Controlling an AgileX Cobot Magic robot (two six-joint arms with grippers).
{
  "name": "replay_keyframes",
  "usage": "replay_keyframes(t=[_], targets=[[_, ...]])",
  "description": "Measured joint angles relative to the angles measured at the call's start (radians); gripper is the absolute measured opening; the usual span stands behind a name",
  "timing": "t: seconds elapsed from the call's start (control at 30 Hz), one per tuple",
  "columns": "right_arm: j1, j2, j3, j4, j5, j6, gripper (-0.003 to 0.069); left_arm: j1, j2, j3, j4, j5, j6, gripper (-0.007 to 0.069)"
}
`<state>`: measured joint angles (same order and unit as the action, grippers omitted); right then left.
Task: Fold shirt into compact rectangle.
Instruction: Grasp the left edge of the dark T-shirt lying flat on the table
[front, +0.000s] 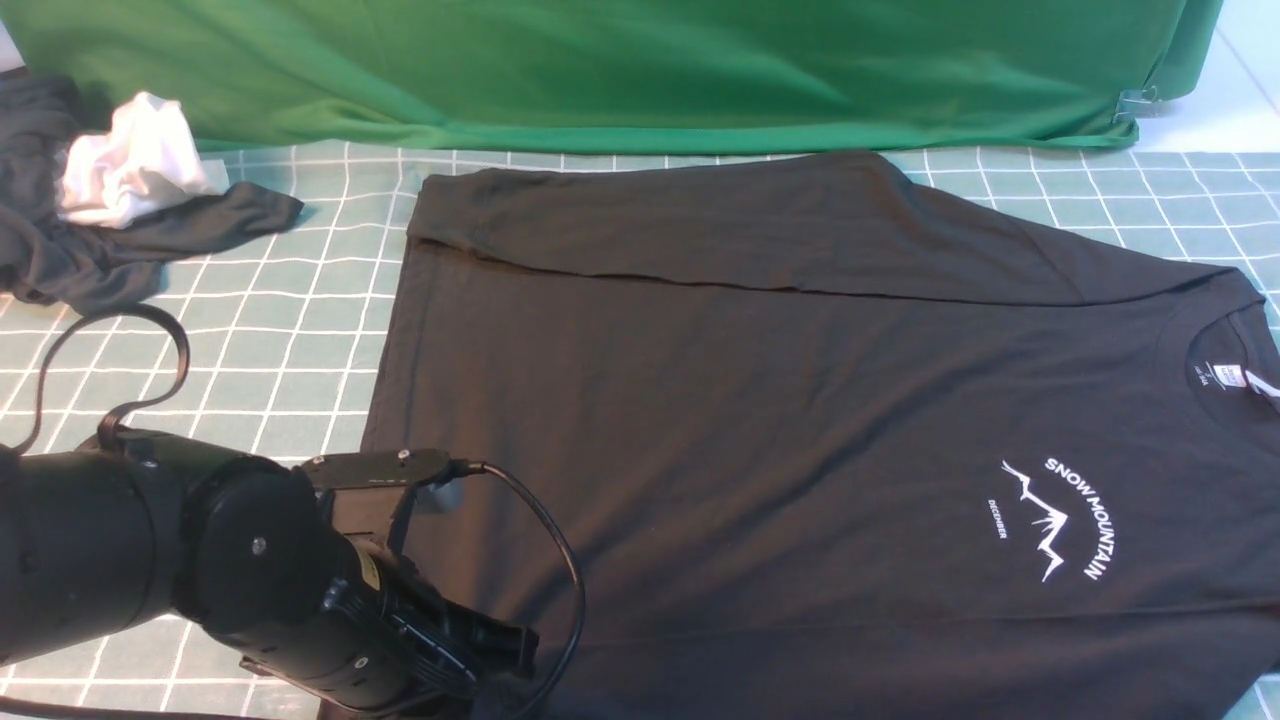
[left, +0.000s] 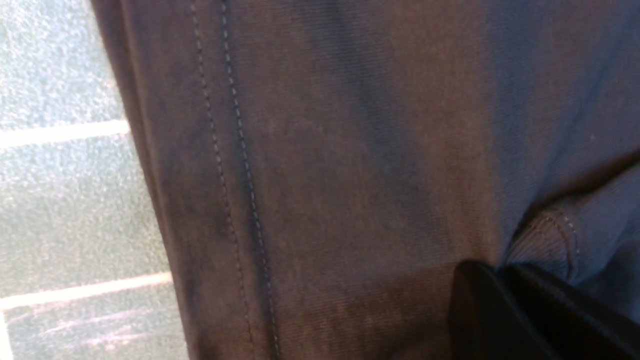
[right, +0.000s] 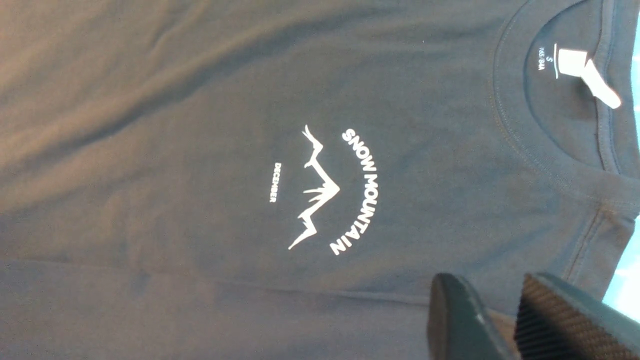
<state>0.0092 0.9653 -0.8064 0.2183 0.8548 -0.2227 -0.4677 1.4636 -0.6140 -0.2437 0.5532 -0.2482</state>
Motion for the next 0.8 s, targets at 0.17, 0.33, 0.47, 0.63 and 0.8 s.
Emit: replay_keyframes(t=[0.17, 0.33, 0.47, 0.63, 0.8], targets=[[0.000, 0.000, 0.000, 0.000, 0.000, 0.000, 0.0195, 0.000, 0.000, 0.000, 0.009, -0.005, -0.041, 0.0071], [0.000, 0.000, 0.000, 0.000, 0.000, 0.000, 0.0200, 0.000, 0.000, 0.000, 0.014, -0.005, -0.044, 0.0186], [0.000, 0.000, 0.000, 0.000, 0.000, 0.000, 0.0205, 0.000, 0.000, 0.000, 0.007, -0.004, -0.044, 0.0281], [0.000, 0.000, 0.000, 0.000, 0.000, 0.000, 0.0211, 0.000, 0.000, 0.000, -0.034, -0.005, -0.040, 0.0293], [0.000, 0.000, 0.000, 0.000, 0.000, 0.000, 0.0216, 0.000, 0.000, 0.000, -0.046, -0.019, -0.015, 0.0142]])
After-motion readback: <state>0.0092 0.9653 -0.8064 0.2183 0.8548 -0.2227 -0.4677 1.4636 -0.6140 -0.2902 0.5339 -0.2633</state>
